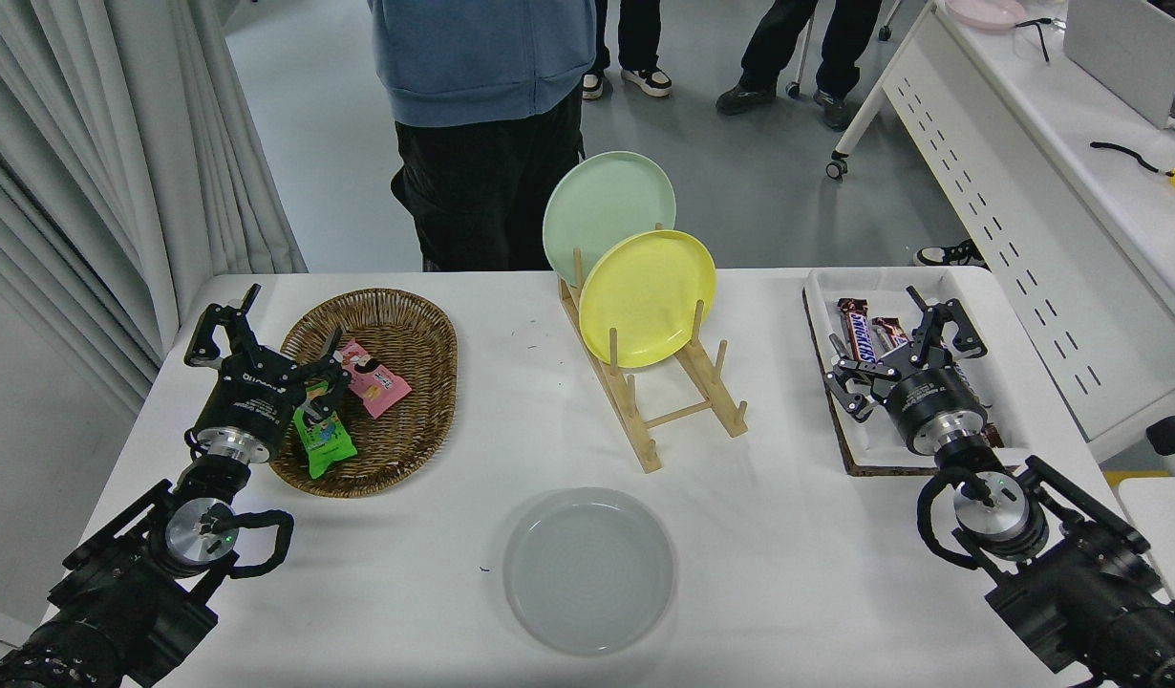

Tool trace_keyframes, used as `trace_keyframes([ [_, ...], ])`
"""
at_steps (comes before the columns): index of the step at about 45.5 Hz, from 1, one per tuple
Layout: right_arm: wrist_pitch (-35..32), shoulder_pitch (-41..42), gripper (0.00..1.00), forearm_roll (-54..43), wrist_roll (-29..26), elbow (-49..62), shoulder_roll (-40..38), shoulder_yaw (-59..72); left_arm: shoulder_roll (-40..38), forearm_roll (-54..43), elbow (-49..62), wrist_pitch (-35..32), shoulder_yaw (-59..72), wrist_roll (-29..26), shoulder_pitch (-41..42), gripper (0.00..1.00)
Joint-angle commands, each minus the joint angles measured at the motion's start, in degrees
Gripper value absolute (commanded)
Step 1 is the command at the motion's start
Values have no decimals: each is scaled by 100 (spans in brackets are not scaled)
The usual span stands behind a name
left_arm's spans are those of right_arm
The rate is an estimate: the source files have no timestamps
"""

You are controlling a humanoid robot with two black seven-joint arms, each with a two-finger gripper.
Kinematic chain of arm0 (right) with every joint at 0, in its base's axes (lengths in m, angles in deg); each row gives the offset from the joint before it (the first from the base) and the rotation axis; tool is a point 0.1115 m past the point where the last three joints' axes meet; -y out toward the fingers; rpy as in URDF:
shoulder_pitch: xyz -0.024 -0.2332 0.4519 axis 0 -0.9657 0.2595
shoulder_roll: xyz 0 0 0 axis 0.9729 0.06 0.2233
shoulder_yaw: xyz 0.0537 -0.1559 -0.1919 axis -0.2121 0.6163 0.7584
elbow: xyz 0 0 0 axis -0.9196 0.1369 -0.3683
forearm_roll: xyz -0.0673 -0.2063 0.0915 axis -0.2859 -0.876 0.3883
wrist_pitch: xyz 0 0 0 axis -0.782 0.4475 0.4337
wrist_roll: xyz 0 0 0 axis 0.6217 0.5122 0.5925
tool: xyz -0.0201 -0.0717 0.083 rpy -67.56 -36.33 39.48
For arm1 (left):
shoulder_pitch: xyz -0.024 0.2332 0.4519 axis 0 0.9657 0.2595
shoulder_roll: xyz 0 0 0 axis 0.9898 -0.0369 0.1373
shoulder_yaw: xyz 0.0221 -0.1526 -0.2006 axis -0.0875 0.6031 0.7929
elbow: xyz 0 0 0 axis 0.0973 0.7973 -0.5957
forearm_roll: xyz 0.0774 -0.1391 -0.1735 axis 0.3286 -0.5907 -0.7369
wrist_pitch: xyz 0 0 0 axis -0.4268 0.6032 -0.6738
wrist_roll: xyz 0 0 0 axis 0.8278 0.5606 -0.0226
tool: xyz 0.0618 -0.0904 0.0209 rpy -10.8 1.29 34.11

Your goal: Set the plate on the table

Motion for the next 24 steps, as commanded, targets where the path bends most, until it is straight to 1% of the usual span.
trace_keyframes([
  [1,32,38,100,21,10,68,27,-11,0,0,-2,0,-6,0,0,100],
  [24,-3,73,100,13,10,32,10,24,0,0,6,0,3,0,0,100],
])
